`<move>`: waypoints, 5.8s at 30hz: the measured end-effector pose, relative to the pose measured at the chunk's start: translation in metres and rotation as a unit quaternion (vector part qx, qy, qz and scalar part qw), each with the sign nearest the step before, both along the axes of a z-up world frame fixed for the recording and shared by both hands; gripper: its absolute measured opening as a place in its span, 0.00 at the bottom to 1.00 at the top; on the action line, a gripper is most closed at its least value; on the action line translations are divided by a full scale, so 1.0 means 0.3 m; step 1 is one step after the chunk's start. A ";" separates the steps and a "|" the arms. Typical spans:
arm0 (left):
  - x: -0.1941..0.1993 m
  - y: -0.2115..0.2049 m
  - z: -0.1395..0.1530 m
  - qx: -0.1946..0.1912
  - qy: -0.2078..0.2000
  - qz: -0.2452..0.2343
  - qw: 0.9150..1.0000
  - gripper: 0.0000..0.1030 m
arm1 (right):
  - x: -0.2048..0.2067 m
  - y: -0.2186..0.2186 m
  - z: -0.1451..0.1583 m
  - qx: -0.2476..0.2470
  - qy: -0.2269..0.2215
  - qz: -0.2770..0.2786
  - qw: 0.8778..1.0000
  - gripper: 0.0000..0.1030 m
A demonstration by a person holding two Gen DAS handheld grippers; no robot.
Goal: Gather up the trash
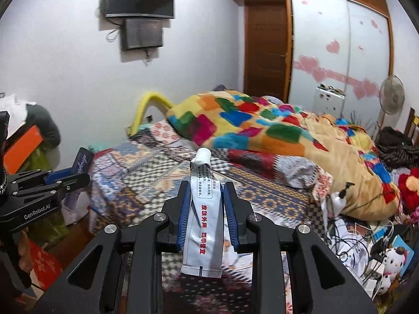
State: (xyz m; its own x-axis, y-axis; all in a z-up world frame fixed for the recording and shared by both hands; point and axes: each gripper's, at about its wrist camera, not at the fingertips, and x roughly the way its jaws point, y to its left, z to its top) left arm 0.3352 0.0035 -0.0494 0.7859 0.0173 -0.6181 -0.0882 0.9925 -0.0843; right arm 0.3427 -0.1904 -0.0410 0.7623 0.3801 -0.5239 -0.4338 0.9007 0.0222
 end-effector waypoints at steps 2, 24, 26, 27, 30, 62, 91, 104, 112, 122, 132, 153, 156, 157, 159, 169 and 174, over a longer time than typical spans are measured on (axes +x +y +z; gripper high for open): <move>-0.057 0.051 0.000 -0.002 0.000 0.014 1.000 0.25 | -0.036 0.051 0.008 0.000 -0.003 0.014 1.000 0.23; -0.497 0.560 -0.279 -0.061 0.076 0.148 0.984 0.25 | -0.271 0.636 -0.174 -0.031 0.077 0.192 0.978 0.23; -0.515 0.588 -0.324 -0.069 0.088 0.157 0.981 0.25 | -0.287 0.687 -0.206 -0.040 0.091 0.208 0.973 0.23; -0.523 0.602 -0.346 -0.073 0.093 0.159 0.980 0.25 | -0.292 0.708 -0.223 -0.044 0.099 0.216 0.970 0.23; -0.534 0.633 -0.412 -0.083 0.113 0.165 0.976 0.25 | -0.301 0.773 -0.287 -0.057 0.130 0.240 0.960 0.23; -0.434 0.771 -0.805 -0.162 0.241 0.199 0.936 0.28 | -0.183 1.026 -0.663 -0.141 0.294 0.294 0.898 0.28; -0.889 0.270 0.128 -0.043 -0.114 0.049 0.991 0.42 | -0.682 0.314 0.097 0.031 -0.030 0.097 0.994 0.57; -1.139 0.084 0.193 0.006 -0.161 -0.010 0.987 0.81 | -0.929 0.169 0.132 0.065 -0.082 -0.017 0.994 0.88; -1.195 0.074 0.190 -0.003 -0.176 -0.005 0.984 0.91 | -1.000 0.148 0.139 0.060 -0.118 -0.056 0.990 1.00; -1.195 0.068 0.183 -0.008 -0.177 -0.008 0.984 0.91 | -1.026 0.120 0.129 0.058 -0.117 -0.062 0.990 1.00; -1.191 0.075 0.174 -0.015 -0.173 -0.008 0.985 0.91 | -1.032 0.101 0.133 0.056 -0.113 -0.067 0.990 1.00; -1.188 0.067 0.162 -0.020 -0.168 -0.012 0.985 0.91 | -1.033 0.087 0.131 0.054 -0.105 -0.069 0.991 1.00; -1.187 0.068 0.162 -0.019 -0.168 -0.012 0.986 0.91 | -1.032 0.087 0.131 0.053 -0.105 -0.070 0.991 1.00; -1.187 0.068 0.162 -0.019 -0.168 -0.012 0.986 0.91 | -1.031 0.088 0.131 0.053 -0.104 -0.070 0.991 1.00; -1.187 0.068 0.162 -0.019 -0.168 -0.012 0.986 0.91 | -1.031 0.086 0.131 0.053 -0.104 -0.070 0.991 1.00; -1.190 0.068 0.158 -0.020 -0.167 -0.008 0.986 0.91 | -1.034 0.082 0.130 0.053 -0.103 -0.069 0.991 1.00; -1.193 0.068 0.154 -0.019 -0.169 -0.001 0.985 0.94 | -1.037 0.084 0.129 0.052 -0.103 -0.070 0.991 1.00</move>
